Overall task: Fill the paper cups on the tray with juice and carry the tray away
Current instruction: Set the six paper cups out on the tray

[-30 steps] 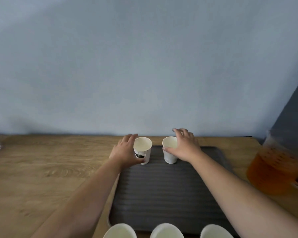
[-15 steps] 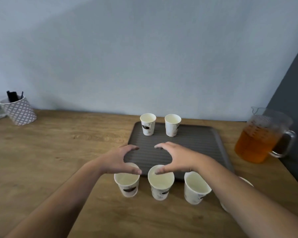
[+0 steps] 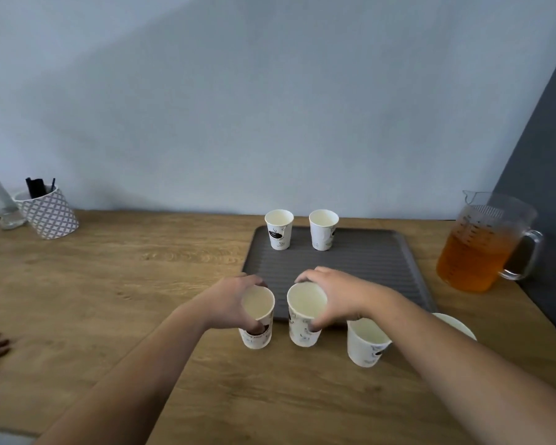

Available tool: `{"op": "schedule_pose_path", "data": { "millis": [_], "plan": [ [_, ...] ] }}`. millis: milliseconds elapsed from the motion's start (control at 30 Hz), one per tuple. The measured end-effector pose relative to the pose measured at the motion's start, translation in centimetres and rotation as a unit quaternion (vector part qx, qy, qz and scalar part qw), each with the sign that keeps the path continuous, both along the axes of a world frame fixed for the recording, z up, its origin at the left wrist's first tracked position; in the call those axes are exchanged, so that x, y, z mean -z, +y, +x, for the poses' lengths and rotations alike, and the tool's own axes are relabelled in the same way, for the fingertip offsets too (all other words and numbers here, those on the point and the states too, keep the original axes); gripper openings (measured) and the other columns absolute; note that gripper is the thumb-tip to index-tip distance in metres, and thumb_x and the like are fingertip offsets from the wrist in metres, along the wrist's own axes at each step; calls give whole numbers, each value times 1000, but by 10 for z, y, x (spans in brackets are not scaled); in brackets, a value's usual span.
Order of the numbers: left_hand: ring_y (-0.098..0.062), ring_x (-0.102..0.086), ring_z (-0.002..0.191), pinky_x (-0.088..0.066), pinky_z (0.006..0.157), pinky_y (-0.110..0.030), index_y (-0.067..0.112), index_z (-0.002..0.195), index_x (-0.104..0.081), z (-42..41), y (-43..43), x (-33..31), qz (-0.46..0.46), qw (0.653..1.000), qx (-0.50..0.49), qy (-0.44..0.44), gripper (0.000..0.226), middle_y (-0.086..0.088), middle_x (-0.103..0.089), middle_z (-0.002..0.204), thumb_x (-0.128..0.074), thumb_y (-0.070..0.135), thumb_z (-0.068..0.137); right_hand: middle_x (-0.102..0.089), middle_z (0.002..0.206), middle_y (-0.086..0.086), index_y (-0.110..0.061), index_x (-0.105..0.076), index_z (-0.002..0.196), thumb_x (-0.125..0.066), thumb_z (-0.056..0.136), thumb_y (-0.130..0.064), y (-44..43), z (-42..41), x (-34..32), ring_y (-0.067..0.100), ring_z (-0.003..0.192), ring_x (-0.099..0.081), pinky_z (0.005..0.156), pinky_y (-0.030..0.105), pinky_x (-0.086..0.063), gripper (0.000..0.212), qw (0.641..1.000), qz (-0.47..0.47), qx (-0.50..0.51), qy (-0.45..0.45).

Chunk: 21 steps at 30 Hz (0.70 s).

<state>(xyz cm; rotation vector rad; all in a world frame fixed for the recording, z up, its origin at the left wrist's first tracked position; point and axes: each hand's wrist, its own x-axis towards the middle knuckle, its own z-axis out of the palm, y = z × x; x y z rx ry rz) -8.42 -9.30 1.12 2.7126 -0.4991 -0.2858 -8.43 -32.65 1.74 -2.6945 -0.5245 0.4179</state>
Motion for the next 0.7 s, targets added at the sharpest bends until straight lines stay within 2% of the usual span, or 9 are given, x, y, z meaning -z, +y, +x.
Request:
{"op": "schedule_pose_path", "data": {
  "millis": [133,233,300,433,567,700],
  "plan": [
    [-16,-49,117,-41,96,-25,26,136,-46,29,-12,-18,-24,998,-6,-54,85,5,-46,126,-81,37,60,-47,121,-11,-33,-47,127,-81,55,-41,-15,26,-22,12,112,-48,94,31,-43,80,997,48,44,-45],
    [-17,-48,120,-41,99,-29,25,134,-45,56,-24,-26,-43,995,-19,-87,84,5,-48,129,-82,38,59,-45,119,-12,-28,-48,127,-82,57,-39,-22,51,-26,11,111,-47,89,26,-40,79,993,51,81,-72],
    [-17,-49,120,-41,98,-29,24,132,-47,72,-33,-26,-49,994,-26,-95,80,5,-49,128,-82,37,61,-45,123,-11,-27,-47,128,-82,55,-42,-26,67,-23,11,114,-46,91,28,-41,82,990,48,105,-78],
    [-19,-47,122,-40,98,-30,22,133,-46,99,-44,-13,-52,994,-50,-80,81,2,-48,128,-81,36,62,-43,131,-8,-24,-45,132,-83,55,-44,-33,89,-9,14,118,-45,95,30,-42,89,986,41,147,-66],
    [-19,-44,125,-38,99,-29,21,136,-46,114,-46,4,-58,995,-59,-64,84,2,-44,136,-81,36,61,-44,123,-6,-24,-47,129,-84,55,-45,-35,98,1,15,117,-46,92,29,-41,85,986,40,153,-56],
    [-20,-45,124,-39,98,-29,20,139,-42,119,-44,19,-51,995,-73,-44,88,1,-46,130,-81,36,62,-44,124,-4,-24,-45,133,-84,54,-48,-33,102,13,16,120,-43,95,30,-40,91,987,38,151,-40]
  ]
}}
